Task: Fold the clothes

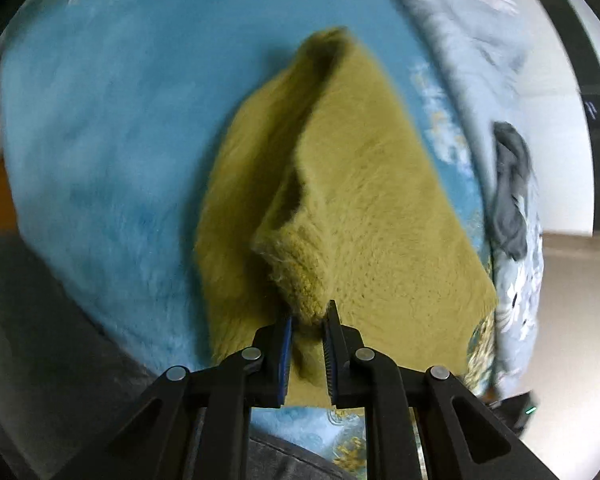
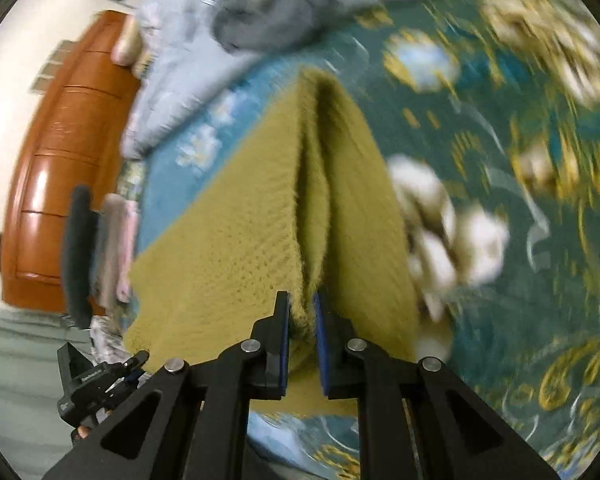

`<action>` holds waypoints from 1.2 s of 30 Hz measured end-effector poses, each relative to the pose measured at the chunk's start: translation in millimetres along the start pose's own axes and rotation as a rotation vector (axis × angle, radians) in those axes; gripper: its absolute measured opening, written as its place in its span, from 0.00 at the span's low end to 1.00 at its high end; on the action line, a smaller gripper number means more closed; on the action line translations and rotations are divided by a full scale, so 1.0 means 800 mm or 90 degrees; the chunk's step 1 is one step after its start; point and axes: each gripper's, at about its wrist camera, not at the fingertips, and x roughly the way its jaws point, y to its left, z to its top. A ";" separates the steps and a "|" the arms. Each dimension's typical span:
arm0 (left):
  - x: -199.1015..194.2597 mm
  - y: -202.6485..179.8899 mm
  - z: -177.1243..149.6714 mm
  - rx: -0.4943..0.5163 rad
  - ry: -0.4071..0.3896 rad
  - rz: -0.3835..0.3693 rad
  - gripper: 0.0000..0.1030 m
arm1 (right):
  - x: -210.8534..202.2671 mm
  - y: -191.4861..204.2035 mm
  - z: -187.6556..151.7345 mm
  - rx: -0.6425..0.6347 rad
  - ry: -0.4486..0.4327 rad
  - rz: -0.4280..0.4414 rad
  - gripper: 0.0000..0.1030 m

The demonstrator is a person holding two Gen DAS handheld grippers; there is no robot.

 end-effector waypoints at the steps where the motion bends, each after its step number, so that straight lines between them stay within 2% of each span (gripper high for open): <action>1: 0.000 0.007 -0.002 -0.009 0.003 -0.002 0.15 | 0.004 -0.008 -0.007 0.006 0.009 -0.008 0.12; 5: -0.012 0.012 -0.005 -0.009 -0.004 -0.020 0.16 | 0.013 -0.016 -0.010 0.007 0.008 -0.027 0.11; 9: -0.036 0.001 -0.004 0.041 -0.046 -0.030 0.18 | 0.011 -0.009 -0.003 -0.021 0.008 -0.045 0.11; 10: -0.042 0.001 0.000 0.044 -0.059 -0.028 0.20 | 0.011 -0.006 -0.004 -0.029 0.011 -0.048 0.12; 12: -0.049 0.002 0.011 0.044 -0.093 -0.011 0.36 | 0.011 -0.003 -0.002 -0.048 0.022 -0.046 0.13; 14: -0.054 0.006 0.021 0.039 -0.124 0.008 0.44 | 0.006 -0.005 0.000 -0.051 0.020 -0.039 0.17; 15: -0.055 0.008 0.026 0.036 -0.137 0.015 0.47 | 0.002 -0.006 0.004 -0.049 0.010 -0.026 0.29; 16: -0.053 0.010 0.030 0.035 -0.145 0.017 0.50 | -0.003 -0.009 0.007 -0.047 -0.004 -0.017 0.49; 17: -0.051 0.011 0.034 0.036 -0.153 0.021 0.54 | -0.007 -0.014 0.012 -0.041 -0.019 -0.017 0.56; 19: -0.045 0.015 0.040 0.049 -0.161 0.037 0.55 | -0.017 -0.024 0.021 -0.029 -0.050 -0.019 0.59; 25: -0.010 0.013 0.075 0.057 -0.143 0.062 0.57 | -0.007 -0.037 0.062 -0.015 -0.076 -0.017 0.61; 26: -0.007 0.010 0.081 0.063 -0.146 0.070 0.57 | -0.003 -0.036 0.070 -0.018 -0.080 -0.015 0.65; 27: -0.003 0.006 0.086 0.071 -0.145 0.079 0.58 | 0.000 -0.035 0.078 -0.021 -0.083 -0.012 0.75; 28: 0.001 0.001 0.092 0.082 -0.141 0.082 0.58 | 0.006 -0.032 0.087 -0.027 -0.088 -0.010 0.78; 31: 0.010 -0.014 0.108 0.110 -0.130 0.083 0.62 | 0.017 -0.018 0.113 -0.057 -0.098 0.007 0.78; 34: 0.019 -0.027 0.128 0.131 -0.122 0.092 0.67 | 0.030 -0.006 0.140 -0.087 -0.105 -0.010 0.78; 36: 0.025 -0.029 0.140 0.127 -0.116 0.096 0.69 | 0.042 -0.010 0.157 -0.077 -0.097 -0.024 0.78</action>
